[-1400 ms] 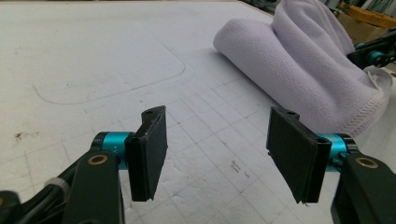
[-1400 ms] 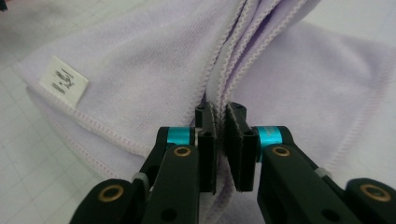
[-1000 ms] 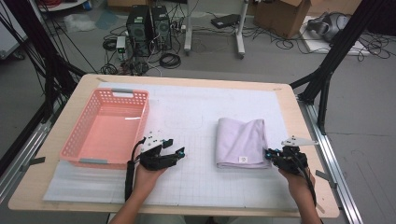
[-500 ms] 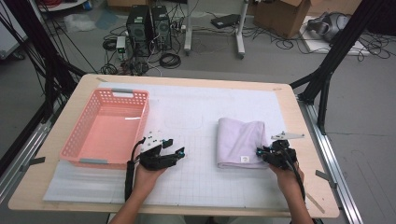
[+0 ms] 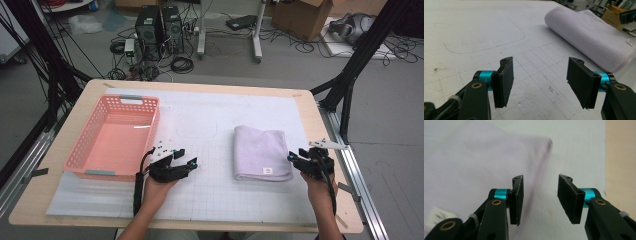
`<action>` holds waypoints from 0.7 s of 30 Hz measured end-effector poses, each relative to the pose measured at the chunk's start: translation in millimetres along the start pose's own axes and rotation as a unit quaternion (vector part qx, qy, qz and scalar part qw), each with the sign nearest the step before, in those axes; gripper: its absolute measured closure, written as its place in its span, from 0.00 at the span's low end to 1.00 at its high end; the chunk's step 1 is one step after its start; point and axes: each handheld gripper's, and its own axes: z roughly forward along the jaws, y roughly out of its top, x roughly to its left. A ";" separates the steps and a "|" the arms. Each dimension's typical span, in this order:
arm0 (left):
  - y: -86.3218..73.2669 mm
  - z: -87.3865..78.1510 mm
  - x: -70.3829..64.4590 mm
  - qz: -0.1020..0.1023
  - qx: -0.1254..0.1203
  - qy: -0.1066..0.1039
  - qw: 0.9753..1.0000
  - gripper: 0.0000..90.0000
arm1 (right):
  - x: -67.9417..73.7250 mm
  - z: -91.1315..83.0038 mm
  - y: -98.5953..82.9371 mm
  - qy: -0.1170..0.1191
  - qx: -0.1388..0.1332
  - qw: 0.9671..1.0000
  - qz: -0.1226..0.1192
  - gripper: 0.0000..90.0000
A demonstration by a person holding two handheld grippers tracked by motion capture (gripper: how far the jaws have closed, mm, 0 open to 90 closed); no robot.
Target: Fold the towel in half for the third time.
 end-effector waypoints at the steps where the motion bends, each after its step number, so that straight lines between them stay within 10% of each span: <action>1: 0.1 0.0 -0.1 0.002 0.001 0.000 1.000 0.43 | 3.8 3.4 6.8 0.010 -0.007 1.000 -0.012 0.61; 8: 0.1 -0.7 0.3 0.001 0.000 0.002 1.000 0.43 | 38.3 55.7 46.5 0.063 0.019 0.995 -0.081 0.63; 16: 0.1 -0.7 0.7 0.000 0.000 0.002 1.000 0.43 | 78.8 118.5 62.7 0.149 0.077 0.981 -0.098 0.67; 21: 0.0 -1.8 2.0 -0.003 -0.002 0.003 1.000 0.43 | 95.7 115.5 60.9 0.149 0.046 0.978 -0.136 0.55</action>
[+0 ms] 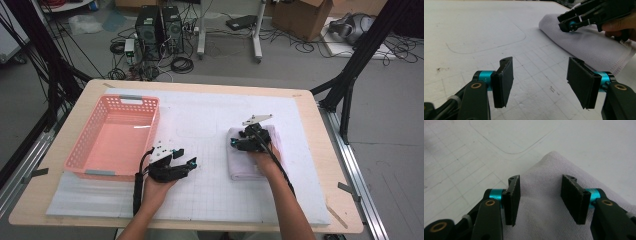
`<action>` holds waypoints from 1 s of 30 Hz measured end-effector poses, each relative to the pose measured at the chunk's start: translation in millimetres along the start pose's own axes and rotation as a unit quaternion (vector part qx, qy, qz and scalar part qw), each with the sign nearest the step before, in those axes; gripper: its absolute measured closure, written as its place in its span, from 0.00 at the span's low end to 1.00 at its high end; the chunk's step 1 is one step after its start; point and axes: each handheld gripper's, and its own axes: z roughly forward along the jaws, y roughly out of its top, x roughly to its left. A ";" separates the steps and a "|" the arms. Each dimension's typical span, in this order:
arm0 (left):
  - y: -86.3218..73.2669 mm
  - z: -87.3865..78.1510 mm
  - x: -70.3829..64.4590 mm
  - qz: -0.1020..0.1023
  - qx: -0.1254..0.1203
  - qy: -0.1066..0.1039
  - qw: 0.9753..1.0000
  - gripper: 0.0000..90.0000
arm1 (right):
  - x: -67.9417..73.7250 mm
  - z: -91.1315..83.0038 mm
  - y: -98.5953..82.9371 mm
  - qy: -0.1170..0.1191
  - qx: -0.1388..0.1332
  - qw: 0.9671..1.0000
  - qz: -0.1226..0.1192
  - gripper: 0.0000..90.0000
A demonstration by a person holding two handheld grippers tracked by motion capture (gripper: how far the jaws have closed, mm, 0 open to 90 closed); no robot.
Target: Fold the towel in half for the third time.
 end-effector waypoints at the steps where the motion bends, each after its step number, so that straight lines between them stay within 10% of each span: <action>1: -0.1 0.0 0.0 0.000 0.000 0.000 1.000 0.43 | -2.9 -8.7 -2.1 -0.010 -0.014 1.000 0.008 0.54; 5: -0.1 -1.2 0.2 0.001 0.000 0.002 1.000 0.42 | -15.3 -50.5 -22.3 -0.073 -0.031 0.996 0.039 0.66; 9: 0.0 -1.5 1.1 -0.002 0.000 0.005 1.000 0.42 | -27.3 -65.3 -63.3 -0.099 0.023 0.994 0.043 0.73; 15: 0.6 -3.1 2.0 0.002 -0.005 0.011 1.000 0.42 | -41.8 -84.6 -95.9 -0.131 -0.016 0.987 0.096 0.69; 21: 1.8 -5.4 3.9 -0.005 -0.012 0.011 1.000 0.42 | -33.0 -94.2 -105.8 -0.179 -0.027 0.982 0.051 0.59; 30: 4.9 -6.5 -0.5 0.006 -0.034 -0.002 0.999 0.32 | -19.0 -135.1 -125.2 -0.131 -0.089 0.985 0.065 0.39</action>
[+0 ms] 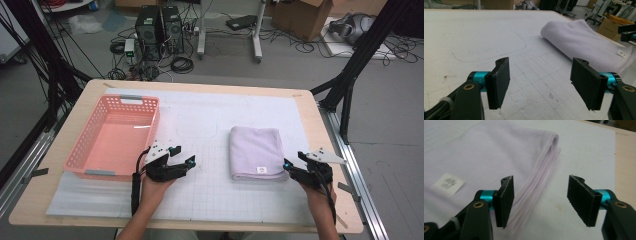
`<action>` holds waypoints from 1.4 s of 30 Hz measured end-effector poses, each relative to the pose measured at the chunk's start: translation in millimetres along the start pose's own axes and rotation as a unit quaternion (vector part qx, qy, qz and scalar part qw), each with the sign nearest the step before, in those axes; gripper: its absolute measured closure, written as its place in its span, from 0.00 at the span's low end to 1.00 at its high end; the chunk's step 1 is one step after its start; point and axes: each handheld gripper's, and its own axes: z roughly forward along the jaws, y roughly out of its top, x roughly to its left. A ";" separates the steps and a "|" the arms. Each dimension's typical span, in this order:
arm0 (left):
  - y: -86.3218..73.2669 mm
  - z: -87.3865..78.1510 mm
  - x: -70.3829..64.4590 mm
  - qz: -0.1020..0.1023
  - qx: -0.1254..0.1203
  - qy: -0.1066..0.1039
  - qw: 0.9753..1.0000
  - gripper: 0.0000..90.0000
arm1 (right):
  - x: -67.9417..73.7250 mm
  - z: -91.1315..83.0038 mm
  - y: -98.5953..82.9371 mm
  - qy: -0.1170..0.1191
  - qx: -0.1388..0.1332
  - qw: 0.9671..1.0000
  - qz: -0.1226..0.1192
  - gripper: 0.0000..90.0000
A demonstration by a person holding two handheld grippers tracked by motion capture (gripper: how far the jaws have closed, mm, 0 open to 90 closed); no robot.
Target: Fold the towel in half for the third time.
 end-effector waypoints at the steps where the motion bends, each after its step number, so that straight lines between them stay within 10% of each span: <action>1: 0.2 -0.2 -0.8 0.002 0.000 0.000 1.000 0.28 | 0.8 -5.3 -3.3 0.004 -0.003 1.000 -0.002 0.38; 20: 3.1 -4.2 -15.4 0.029 -0.014 -0.016 0.999 0.24 | 0.5 -35.5 -21.1 0.061 -0.044 0.997 0.005 0.21; 42: 2.2 -1.0 -14.3 0.021 -0.009 -0.020 1.000 0.26 | -1.9 -41.5 -21.6 0.048 -0.046 0.998 0.009 0.21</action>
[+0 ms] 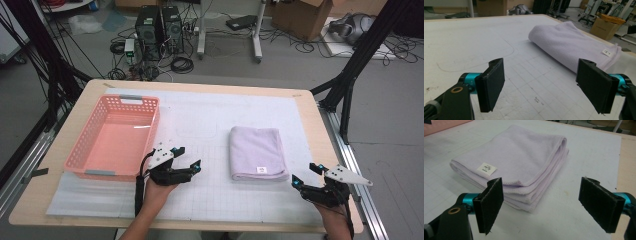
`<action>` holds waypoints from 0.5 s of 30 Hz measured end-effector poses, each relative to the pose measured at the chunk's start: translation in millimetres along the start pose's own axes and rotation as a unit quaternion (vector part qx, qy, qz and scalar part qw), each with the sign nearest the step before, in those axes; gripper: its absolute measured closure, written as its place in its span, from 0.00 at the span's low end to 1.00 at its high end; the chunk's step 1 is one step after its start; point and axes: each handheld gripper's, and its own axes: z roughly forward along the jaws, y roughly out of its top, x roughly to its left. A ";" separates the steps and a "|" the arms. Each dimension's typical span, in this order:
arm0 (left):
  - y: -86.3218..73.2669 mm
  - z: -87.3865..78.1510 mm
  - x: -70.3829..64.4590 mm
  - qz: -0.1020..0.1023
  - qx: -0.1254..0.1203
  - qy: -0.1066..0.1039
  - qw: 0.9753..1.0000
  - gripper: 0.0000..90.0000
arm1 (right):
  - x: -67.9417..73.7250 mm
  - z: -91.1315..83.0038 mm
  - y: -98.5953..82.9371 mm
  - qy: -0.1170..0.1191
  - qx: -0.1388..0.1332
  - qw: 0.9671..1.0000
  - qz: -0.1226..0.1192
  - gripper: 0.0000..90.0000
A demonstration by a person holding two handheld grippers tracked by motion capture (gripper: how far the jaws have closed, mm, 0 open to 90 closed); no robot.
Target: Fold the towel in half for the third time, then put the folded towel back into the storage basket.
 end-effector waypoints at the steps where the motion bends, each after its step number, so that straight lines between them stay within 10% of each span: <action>1: 0.2 -0.3 0.2 0.000 0.001 0.001 1.000 0.26 | 0.1 0.0 -0.1 0.001 0.002 1.000 -0.001 0.21; 15: -0.6 3.7 1.5 -0.006 0.008 -0.008 1.000 0.26 | 0.1 7.0 1.5 0.012 0.008 1.000 0.001 0.21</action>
